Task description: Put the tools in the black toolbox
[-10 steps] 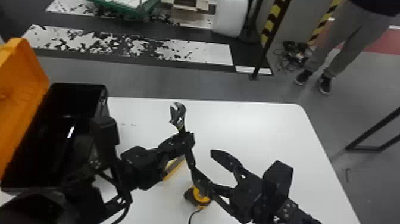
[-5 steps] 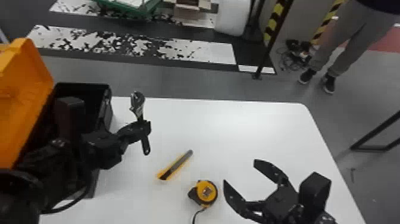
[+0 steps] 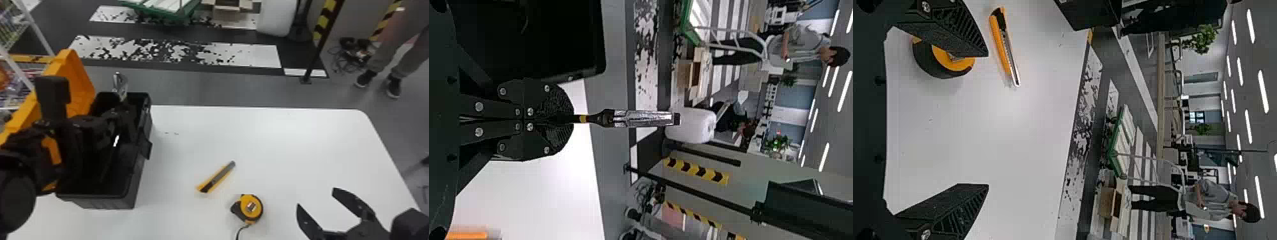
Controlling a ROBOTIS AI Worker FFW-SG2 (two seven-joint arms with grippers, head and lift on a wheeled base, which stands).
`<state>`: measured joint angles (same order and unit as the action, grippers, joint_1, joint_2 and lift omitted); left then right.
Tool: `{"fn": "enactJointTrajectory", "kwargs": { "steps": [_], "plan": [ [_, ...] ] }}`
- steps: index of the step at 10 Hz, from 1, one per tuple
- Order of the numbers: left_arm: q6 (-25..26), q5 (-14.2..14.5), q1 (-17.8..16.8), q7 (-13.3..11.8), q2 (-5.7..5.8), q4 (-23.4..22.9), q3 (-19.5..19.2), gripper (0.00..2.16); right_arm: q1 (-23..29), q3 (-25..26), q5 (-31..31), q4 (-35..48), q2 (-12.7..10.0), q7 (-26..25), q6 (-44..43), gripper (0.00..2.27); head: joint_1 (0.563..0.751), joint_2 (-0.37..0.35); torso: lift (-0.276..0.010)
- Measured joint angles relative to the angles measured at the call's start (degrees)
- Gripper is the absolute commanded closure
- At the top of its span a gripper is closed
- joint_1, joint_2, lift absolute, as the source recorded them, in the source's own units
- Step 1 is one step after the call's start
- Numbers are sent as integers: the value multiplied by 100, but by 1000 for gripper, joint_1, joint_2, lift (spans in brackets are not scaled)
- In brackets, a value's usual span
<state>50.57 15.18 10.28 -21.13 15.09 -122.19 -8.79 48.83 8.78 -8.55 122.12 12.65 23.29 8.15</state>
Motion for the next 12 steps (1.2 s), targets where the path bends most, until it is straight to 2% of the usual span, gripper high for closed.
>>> {"fn": "enactJointTrajectory", "kwargs": {
  "steps": [2,3,4,5,6,7,9,10,11,12],
  "plan": [
    [76,-677,-227,-106,2,159,-80,2138,45,106,-104,-81,-48,0,-166,83,695,53,-39],
    [76,-917,-254,-100,-5,308,-60,2138,48,113,-122,-100,-69,0,-201,83,695,69,-39],
    [69,-1014,-261,-78,-40,480,-51,2088,48,115,-130,-108,-86,0,-216,83,695,74,-39],
    [54,-1064,-259,-55,-116,594,-51,1595,48,118,-137,-110,-94,0,-220,83,695,80,-39],
    [-1,-1088,-234,-8,-185,635,-49,714,48,127,-142,-110,-98,0,-221,83,695,79,-39],
    [-106,-1090,-206,14,-246,640,-48,70,48,138,-156,-110,-104,0,-221,83,695,73,-39],
    [-189,-1049,-73,218,-316,541,-34,60,55,160,-193,-132,-122,0,-221,83,695,67,-39],
    [-209,-942,59,312,-371,450,-54,60,56,166,-202,-158,-129,0,-221,83,695,63,-39],
    [-417,-827,281,447,-428,304,-64,60,54,167,-209,-174,-131,6,-222,83,695,57,-39],
    [-904,-655,604,596,-495,169,-70,66,48,159,-210,-193,-131,9,-236,83,695,48,-39]
  ]
}}
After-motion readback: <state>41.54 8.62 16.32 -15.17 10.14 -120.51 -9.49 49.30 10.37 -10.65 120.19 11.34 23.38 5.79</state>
